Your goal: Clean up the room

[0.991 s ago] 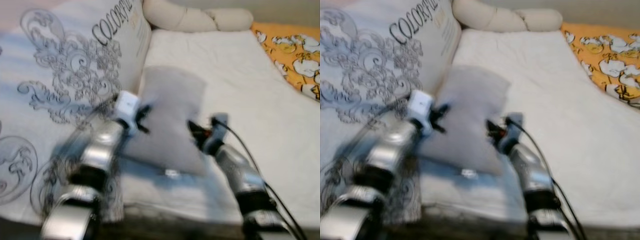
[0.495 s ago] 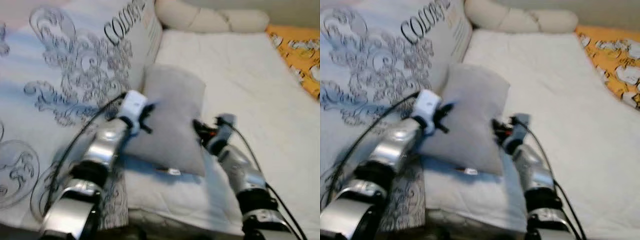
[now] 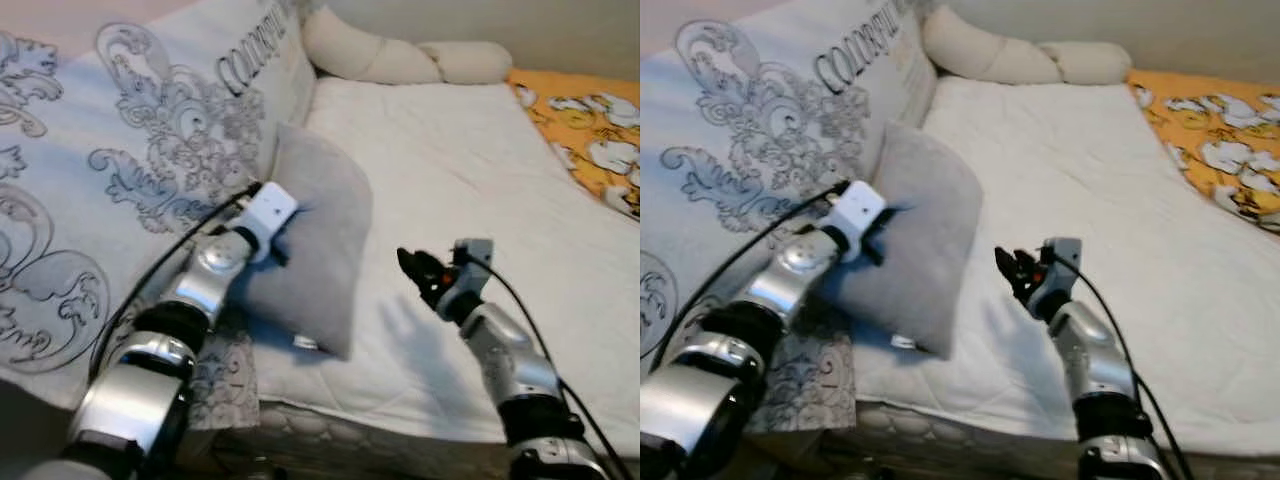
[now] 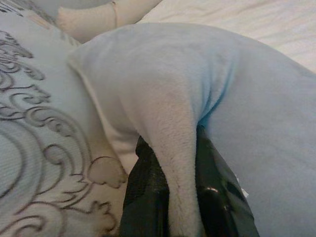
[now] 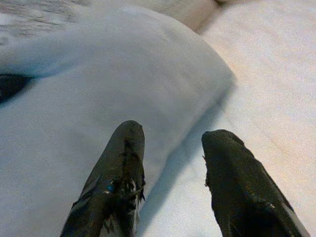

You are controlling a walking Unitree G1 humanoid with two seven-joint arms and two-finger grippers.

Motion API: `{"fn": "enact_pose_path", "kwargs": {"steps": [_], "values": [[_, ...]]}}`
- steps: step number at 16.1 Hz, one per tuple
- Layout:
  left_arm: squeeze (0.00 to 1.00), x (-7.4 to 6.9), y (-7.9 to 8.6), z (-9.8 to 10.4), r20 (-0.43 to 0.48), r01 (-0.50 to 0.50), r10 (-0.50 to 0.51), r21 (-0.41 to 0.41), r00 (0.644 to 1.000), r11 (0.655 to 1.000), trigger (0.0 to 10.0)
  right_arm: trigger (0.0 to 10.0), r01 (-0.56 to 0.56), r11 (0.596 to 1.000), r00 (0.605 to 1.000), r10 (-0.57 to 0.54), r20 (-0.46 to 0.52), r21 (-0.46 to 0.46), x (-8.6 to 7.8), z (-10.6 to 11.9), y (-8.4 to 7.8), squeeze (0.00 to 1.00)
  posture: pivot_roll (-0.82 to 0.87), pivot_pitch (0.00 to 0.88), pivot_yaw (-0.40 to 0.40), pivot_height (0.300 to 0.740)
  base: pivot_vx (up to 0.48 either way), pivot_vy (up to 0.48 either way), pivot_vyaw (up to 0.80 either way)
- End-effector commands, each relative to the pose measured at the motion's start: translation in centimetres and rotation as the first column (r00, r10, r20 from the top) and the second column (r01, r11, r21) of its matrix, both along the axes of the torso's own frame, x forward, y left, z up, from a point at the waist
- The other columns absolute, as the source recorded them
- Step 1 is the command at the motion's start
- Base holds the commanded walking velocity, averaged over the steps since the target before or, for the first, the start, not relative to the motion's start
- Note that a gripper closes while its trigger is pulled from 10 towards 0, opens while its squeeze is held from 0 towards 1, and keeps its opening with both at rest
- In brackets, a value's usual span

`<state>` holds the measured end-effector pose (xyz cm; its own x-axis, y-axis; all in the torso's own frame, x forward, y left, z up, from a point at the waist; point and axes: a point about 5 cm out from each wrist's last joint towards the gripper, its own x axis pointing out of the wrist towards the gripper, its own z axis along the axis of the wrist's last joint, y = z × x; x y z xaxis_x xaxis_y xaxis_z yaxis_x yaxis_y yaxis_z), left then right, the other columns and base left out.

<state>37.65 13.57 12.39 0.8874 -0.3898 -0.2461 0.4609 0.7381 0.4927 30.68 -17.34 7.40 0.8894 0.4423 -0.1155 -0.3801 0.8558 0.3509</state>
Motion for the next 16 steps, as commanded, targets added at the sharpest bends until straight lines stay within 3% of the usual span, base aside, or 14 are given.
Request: {"fn": "enact_pose_path", "kwargs": {"steps": [1, 2, 3, 5, 7, 9, 12, 13, 16], "values": [[0.0, 1.0, 0.1, 2.4, 0.1, 0.004, -0.006, 0.025, 0.995, 1.0, 10.0, 10.0, -0.068, 0.998, 0.996, 0.067, 0.059, 0.012, 0.0, 1.3, 0.0, 1.0, 0.01, 0.0, 0.042, 0.74, 0.0, 0.0, 0.0], [0.0, 1.3, 0.8, 3.0, 0.12, -0.006, -0.003, 0.071, 0.993, 0.997, 10.0, 10.0, -0.196, 0.98, 0.976, 0.19, 0.105, 0.046, -0.6, 2.9, 0.1, 1.0, 0.01, 0.0, 0.043, 0.74, 0.0, 0.0, 0.0], [0.0, 1.4, 0.9, 3.1, 0.125, -0.008, -0.002, 0.083, 0.992, 0.996, 10.0, 10.0, -0.227, 0.973, 0.969, 0.222, 0.111, 0.044, -0.8, 3.2, 0.1, 1.0, 0.01, 0.0, 0.043, 0.74, 0.0, 0.0, 0.0], [0.0, 1.7, 1.7, 3.2, 0.114, -0.015, -0.002, 0.143, 0.993, 0.99, 10.0, 10.0, -0.397, 0.916, 0.91, 0.401, 0.108, -0.058, -1.9, 3.9, 0.3, 1.0, 0.0, 0.0, 0.047, 0.74, 0.0, 0.0, 0.0], [0.0, 1.9, 2.8, 3.3, 0.089, -0.06, 0.045, 0.18, 0.995, 0.982, 10.0, 10.0, -0.524, 0.85, 0.843, 0.527, 0.111, -0.062, -3.1, 4.9, 0.5, 1.0, 0.0, 0.0, 0.049, 0.74, 0.0, 0.0, 0.0], [0.0, 2.0, 3.6, 3.0, 0.062, -0.104, 0.093, 0.187, 0.994, 0.977, 10.0, 10.0, -0.555, 0.825, 0.818, 0.564, 0.112, -0.104, -3.5, 5.5, 0.4, 1.0, 0.0, 0.0, 0.051, 0.74, 0.0, 0.0, 0.0], [0.0, 1.8, 4.3, 2.3, 0.029, -0.136, 0.133, 0.228, 0.991, 0.964, 10.0, 10.0, -0.534, 0.837, 0.828, 0.546, 0.126, -0.119, -3.1, 5.8, 0.0, 1.0, 0.0, 0.0, 0.045, 0.74, 0.0, 0.0, 0.0], [0.0, 1.9, 5.4, 2.7, 0.049, -0.183, 0.176, 0.268, 0.983, 0.946, 10.0, 10.0, -0.54, 0.833, 0.824, 0.553, 0.121, -0.124, -3.1, 5.9, -0.1, 1.0, 0.01, 0.0, 0.041, 0.74, 0.0, 0.0, 0.0], [0.0, 2.1, 6.2, 3.4, 0.077, -0.209, 0.194, 0.3, 0.978, 0.931, 10.0, 10.0, -0.546, 0.828, 0.82, 0.559, 0.122, -0.126, -3.1, 6.0, 0.1, 1.0, 0.01, 0.0, 0.045, 0.74, 0.0, 0.0, 0.0]]}}
